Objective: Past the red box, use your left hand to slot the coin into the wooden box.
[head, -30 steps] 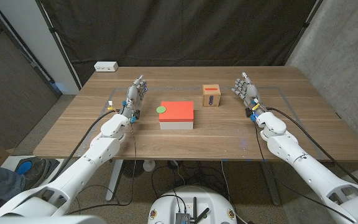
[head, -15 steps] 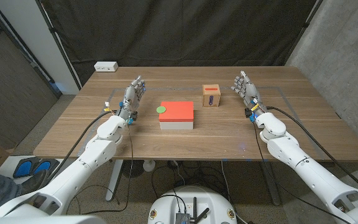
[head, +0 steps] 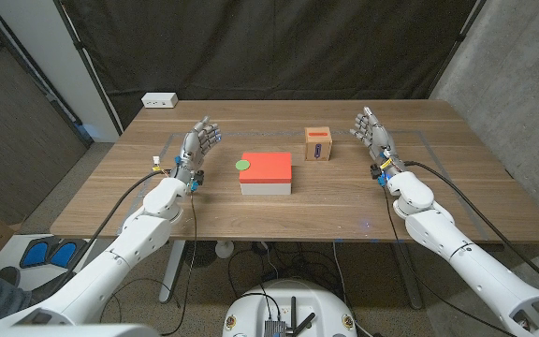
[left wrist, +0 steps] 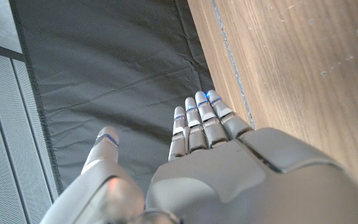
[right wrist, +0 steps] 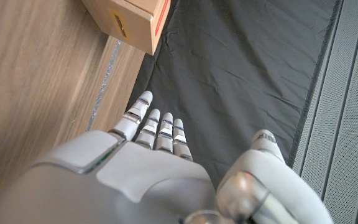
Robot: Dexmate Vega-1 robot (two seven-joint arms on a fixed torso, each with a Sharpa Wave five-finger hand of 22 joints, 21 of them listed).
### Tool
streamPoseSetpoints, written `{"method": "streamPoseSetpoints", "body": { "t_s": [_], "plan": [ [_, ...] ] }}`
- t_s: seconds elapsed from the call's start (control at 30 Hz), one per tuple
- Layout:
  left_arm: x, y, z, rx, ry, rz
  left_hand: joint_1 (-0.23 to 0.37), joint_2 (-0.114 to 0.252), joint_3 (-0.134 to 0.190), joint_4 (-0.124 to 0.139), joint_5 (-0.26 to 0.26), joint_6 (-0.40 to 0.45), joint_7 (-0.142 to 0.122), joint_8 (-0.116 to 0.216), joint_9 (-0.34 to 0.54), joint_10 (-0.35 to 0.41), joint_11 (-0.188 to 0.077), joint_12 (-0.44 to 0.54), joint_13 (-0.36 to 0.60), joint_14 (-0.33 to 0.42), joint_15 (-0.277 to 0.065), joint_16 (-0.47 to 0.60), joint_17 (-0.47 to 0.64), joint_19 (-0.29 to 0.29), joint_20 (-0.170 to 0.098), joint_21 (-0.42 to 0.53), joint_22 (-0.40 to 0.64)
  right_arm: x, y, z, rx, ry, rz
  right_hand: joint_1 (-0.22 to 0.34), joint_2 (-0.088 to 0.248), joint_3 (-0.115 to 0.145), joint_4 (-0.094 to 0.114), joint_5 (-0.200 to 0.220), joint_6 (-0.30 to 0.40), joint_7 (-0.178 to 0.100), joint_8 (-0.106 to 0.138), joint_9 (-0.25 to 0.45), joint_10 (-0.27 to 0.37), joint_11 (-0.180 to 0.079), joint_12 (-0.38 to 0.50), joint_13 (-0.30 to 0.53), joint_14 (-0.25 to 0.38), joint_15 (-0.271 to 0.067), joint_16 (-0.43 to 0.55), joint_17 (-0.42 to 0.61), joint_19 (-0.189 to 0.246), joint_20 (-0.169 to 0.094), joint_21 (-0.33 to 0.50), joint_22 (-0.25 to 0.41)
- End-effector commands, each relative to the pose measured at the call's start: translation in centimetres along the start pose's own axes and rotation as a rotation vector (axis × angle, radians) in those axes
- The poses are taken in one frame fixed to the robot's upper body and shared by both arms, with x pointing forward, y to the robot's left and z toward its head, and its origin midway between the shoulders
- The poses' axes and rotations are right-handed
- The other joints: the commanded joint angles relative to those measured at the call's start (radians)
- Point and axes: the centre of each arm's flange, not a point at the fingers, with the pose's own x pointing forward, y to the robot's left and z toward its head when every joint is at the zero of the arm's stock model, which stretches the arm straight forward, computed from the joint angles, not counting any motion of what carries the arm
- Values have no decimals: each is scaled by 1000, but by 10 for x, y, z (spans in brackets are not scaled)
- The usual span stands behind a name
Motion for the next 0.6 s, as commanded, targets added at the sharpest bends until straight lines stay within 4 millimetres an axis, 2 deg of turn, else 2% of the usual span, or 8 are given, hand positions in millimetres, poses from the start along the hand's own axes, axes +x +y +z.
{"method": "streamPoseSetpoints", "body": {
  "t_s": [0.03,0.07,0.1,0.23,0.37,0.4,0.47,0.6],
  "plan": [
    [-18,4,5,59,50,146,-4,2,10,2,-1,47,2,-2,6,149,-8,31,9,161,-22,38,8,105,-14,52,18,-8,-14,2,11,3,8,5,8,3,-5,4,11,2,6,1,8,0,4,2,11,0,4,2,10,2,3,3],
    [-18,5,5,66,52,150,-8,2,12,3,-1,62,3,-1,6,192,-6,40,12,204,-36,51,13,150,-18,77,27,-8,-15,1,9,3,14,5,8,3,-6,4,11,2,6,1,8,0,4,2,13,1,5,2,10,2,3,3],
    [-19,5,6,72,56,154,-10,3,13,3,0,77,0,1,6,215,-16,44,14,236,-42,62,16,180,-23,95,33,-8,-16,1,11,4,16,5,9,3,-6,4,10,1,5,1,9,0,4,2,13,1,5,2,9,3,3,3],
    [-20,7,5,92,70,165,-19,7,20,5,0,101,-3,-1,7,314,-36,71,30,356,-76,108,32,278,-50,160,60,-8,-22,1,28,11,29,6,10,4,-8,3,13,-1,6,1,12,0,4,2,14,1,5,1,10,5,2,3],
    [-18,8,3,122,85,145,-19,14,28,5,1,99,-7,-7,7,344,-44,74,39,442,-96,147,47,334,-64,206,84,-8,-26,2,33,-2,43,7,12,5,-10,3,14,-2,5,1,15,3,5,2,16,2,5,1,10,6,2,3],
    [-19,8,3,128,90,142,-19,17,32,4,0,99,-8,-8,7,374,-52,83,44,466,-106,161,56,358,-68,229,98,-9,-27,3,24,-3,48,8,13,5,-10,3,14,-2,5,1,16,3,5,2,16,3,5,1,10,7,1,3],
    [-22,6,3,127,97,137,-15,18,34,1,0,103,-7,-9,7,411,-52,93,50,490,-95,181,72,404,-81,270,126,-10,-26,4,16,-2,47,8,14,6,-11,3,16,-6,6,1,16,3,5,2,17,2,5,0,11,7,1,3],
    [-29,5,6,120,104,146,25,27,36,-16,-1,111,-1,-11,7,508,-68,120,74,578,-104,288,156,445,-99,365,225,-13,-22,4,11,-5,41,10,16,7,-13,2,16,-5,5,1,18,0,5,3,18,3,5,0,12,8,1,3]
  ]
}}
